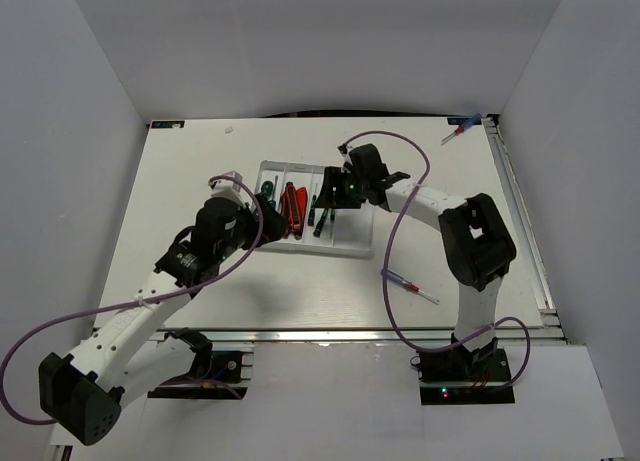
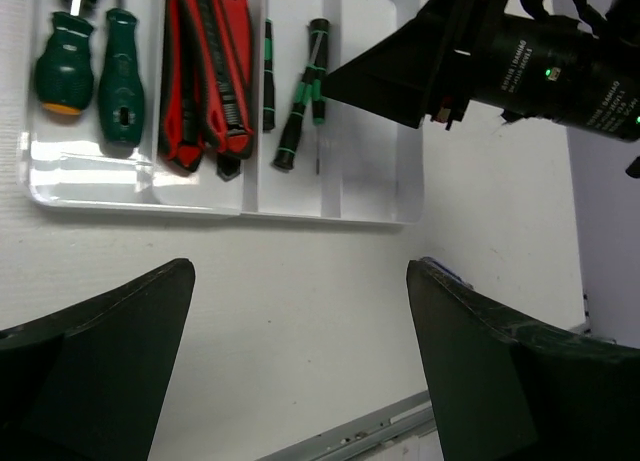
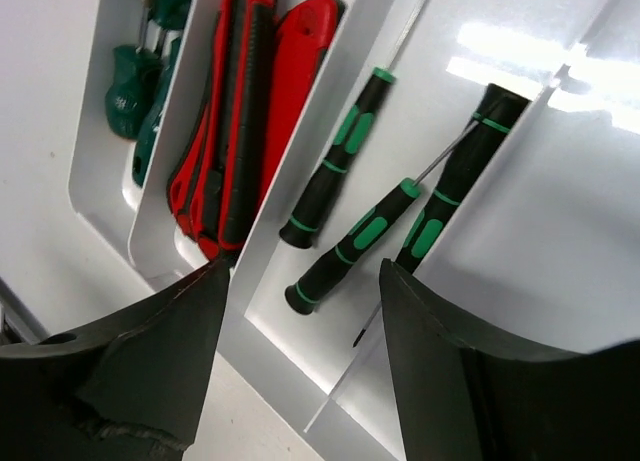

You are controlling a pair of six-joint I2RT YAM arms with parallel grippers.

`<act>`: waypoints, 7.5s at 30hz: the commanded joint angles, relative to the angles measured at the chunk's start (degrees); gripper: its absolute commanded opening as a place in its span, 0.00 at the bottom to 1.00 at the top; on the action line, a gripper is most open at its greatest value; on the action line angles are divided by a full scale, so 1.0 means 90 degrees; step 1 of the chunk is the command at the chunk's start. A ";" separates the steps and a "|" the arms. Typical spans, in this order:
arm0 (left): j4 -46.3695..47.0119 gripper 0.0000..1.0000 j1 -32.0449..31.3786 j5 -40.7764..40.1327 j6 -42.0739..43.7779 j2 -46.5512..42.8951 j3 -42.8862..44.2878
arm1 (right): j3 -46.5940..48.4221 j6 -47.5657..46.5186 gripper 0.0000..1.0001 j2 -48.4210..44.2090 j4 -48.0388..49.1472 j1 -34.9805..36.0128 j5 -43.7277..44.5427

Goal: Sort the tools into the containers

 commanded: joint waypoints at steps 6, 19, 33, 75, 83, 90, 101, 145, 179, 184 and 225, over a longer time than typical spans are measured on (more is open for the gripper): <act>0.0887 0.98 -0.0119 0.2106 0.0317 0.0836 0.0195 | -0.0066 -0.4059 0.79 -0.1382 -0.0228 -0.0557 -0.3609; 0.1355 0.98 -0.2481 0.3258 0.3643 0.3746 0.2079 | -0.0427 -1.0952 0.89 -0.3004 -0.5316 -0.4004 -0.5244; 0.0556 0.93 -0.3166 0.4891 0.8216 0.6686 0.4265 | -0.0642 -1.3126 0.89 -0.3142 -0.7496 -0.6202 -0.5459; 0.1316 0.00 -0.2718 0.3436 0.6393 0.6600 0.4805 | -0.0515 -1.3322 0.89 -0.2888 -0.7790 -0.7081 -0.5771; 0.1122 0.00 -0.1420 0.2851 0.3904 0.6726 0.5155 | -0.0505 -1.3341 0.89 -0.2848 -0.7780 -0.7072 -0.5820; 0.0409 0.12 -0.0833 0.1962 0.2467 0.7292 0.5742 | -0.1461 -1.1110 0.89 -0.3599 -0.5421 -0.6566 -0.5060; -0.0255 0.30 -0.0715 0.1580 0.2017 0.8084 0.6475 | -0.1473 -0.7953 0.89 -0.3455 -0.2889 -0.5841 -0.3516; 0.1512 0.98 -0.0706 0.0154 0.1783 0.2478 0.1192 | 0.5803 -0.1086 0.69 0.3802 -0.0212 -0.4299 0.2754; 0.1571 0.98 -0.0715 -0.0207 0.2056 0.2429 0.1114 | 0.5227 -0.1047 0.49 0.4212 0.0413 -0.3830 0.3311; 0.1600 0.98 -0.0706 -0.0207 0.2095 0.2478 0.1123 | 0.5169 -0.1135 0.44 0.4280 0.0462 -0.3771 0.3389; 0.1854 0.98 -0.0706 0.0018 0.1773 0.1385 0.0371 | -0.0747 -0.2393 0.00 -0.0823 0.0707 -0.4006 -0.0612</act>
